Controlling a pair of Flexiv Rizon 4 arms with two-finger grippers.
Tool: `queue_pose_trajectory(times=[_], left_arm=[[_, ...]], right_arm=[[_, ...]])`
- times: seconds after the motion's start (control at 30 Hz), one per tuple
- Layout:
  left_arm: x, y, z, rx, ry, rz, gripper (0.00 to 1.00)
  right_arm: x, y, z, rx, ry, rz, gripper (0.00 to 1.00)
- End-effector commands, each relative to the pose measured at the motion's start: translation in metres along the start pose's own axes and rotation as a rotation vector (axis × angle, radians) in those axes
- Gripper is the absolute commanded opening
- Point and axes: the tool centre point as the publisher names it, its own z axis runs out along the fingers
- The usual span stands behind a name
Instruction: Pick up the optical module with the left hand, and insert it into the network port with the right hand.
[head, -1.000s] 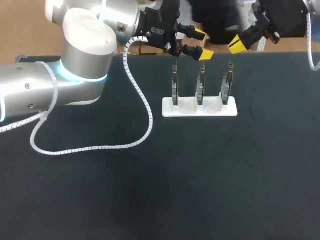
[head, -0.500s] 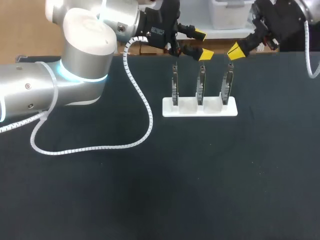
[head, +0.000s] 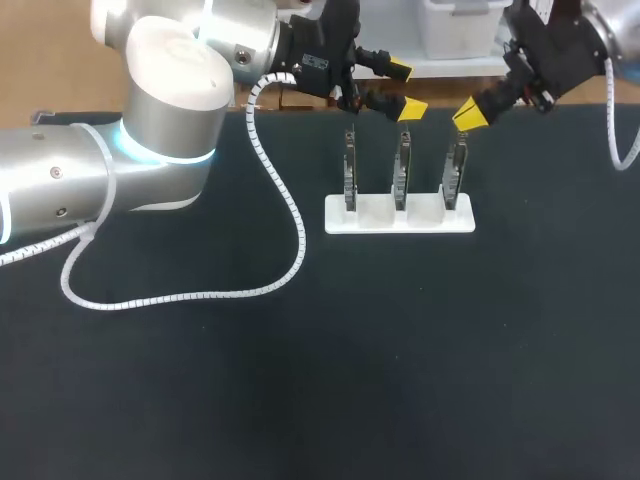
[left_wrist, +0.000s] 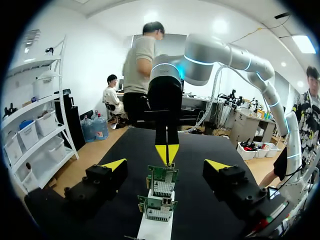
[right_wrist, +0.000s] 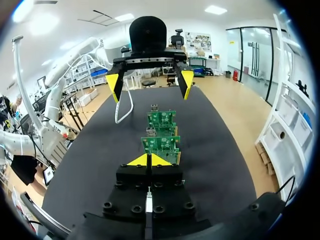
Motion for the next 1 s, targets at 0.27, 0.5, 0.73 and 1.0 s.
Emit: queue_pose_trajectory(times=[0.27,0.5,0.73,1.0], left_arm=[[0.000,0.000,0.000,-0.002,0.002,0.000,1.00],[0.000,0.000,0.000,-0.002,0.002,0.000,1.00],[0.000,0.000,0.000,-0.002,0.002,0.000,1.00],[0.000,0.000,0.000,-0.002,0.002,0.000,1.00]], right_arm=[[0.009,0.002,0.006,0.003,-0.012,0.013,0.00],[0.016,0.000,0.011,-0.010,-0.022,0.022,0.00],[-0.001,0.003,-0.003,0.003,-0.015,-0.034,0.00],[-0.021,0.011,-0.022,0.014,0.011,-0.068,1.00]])
